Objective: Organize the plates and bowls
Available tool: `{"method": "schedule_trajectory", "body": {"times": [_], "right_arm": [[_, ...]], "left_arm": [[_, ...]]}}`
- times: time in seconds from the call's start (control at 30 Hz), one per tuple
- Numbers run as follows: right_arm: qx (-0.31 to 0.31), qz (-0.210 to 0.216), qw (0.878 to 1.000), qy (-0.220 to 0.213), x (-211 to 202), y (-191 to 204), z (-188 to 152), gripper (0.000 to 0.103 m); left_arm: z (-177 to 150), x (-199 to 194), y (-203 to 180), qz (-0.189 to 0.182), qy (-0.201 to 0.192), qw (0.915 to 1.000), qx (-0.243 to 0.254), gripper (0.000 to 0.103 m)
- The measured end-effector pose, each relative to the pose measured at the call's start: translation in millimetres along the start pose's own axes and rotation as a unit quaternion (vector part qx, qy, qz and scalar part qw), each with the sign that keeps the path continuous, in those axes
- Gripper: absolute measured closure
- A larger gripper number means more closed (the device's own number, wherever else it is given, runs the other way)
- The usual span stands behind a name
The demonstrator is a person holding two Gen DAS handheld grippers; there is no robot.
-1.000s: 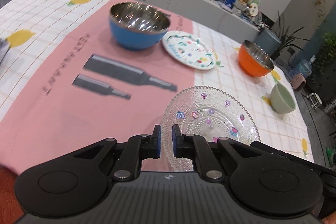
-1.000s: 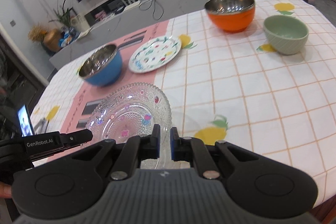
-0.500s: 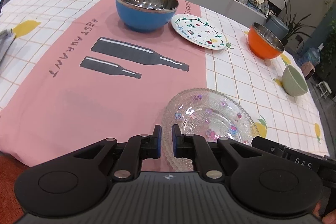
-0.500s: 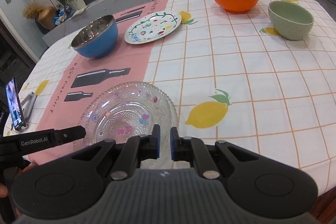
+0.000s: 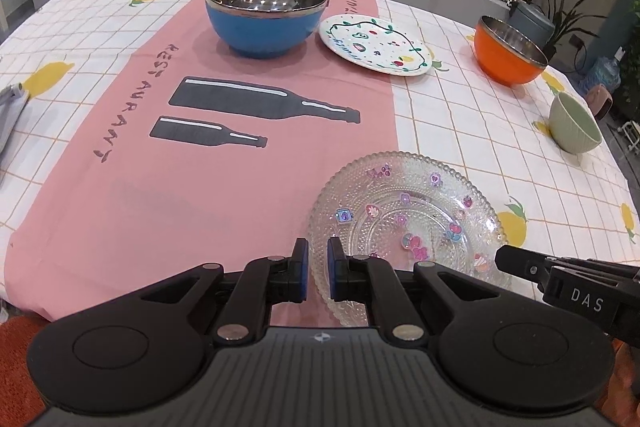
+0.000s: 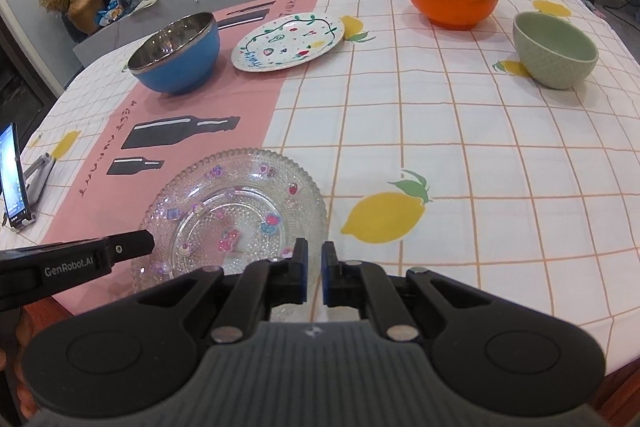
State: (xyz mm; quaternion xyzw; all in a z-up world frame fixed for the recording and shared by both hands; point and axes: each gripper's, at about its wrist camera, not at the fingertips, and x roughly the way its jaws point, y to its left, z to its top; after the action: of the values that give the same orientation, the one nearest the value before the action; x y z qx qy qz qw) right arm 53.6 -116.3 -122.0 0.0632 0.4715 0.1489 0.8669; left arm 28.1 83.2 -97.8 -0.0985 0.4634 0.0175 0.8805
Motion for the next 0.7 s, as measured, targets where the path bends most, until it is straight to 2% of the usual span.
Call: {"method": "schedule_trajectory", "body": {"times": [0.23,0.3,0.33,0.37,0.5,0.7], "right_arm": [[-0.004,0.002,1.000,0.004,1.1,1.4,-0.4,0.094],[0.000,-0.001,1.000,0.006,1.0,0.4,0.1,0.087],[0.003,-0.003,1.000,0.005,0.3,-0.6,0.4,0.078],[0.006,-0.004,1.000,0.003,-0.9,-2.2,0.5,0.076],[0.022,-0.007,1.000,0.005,-2.3,-10.4,0.9,0.075],[0.074,0.039,0.996,0.032,3.7,-22.2,-3.4,0.076]], "left_arm": [[-1.1,-0.3,-3.9,0.008,-0.008,0.9996,0.026,0.090],[-1.7,-1.6,-5.0,0.019,-0.014,0.9990,0.038,0.084],[-1.7,-2.4,-4.3,0.021,-0.018,0.9987,0.042,0.080],[-1.7,-3.2,-2.4,0.020,-0.022,0.9986,0.043,0.079],[-0.9,-1.1,9.7,-0.005,-0.016,0.9996,0.023,0.076],[-1.0,4.4,16.4,-0.048,0.007,0.9988,-0.010,0.076]]}}
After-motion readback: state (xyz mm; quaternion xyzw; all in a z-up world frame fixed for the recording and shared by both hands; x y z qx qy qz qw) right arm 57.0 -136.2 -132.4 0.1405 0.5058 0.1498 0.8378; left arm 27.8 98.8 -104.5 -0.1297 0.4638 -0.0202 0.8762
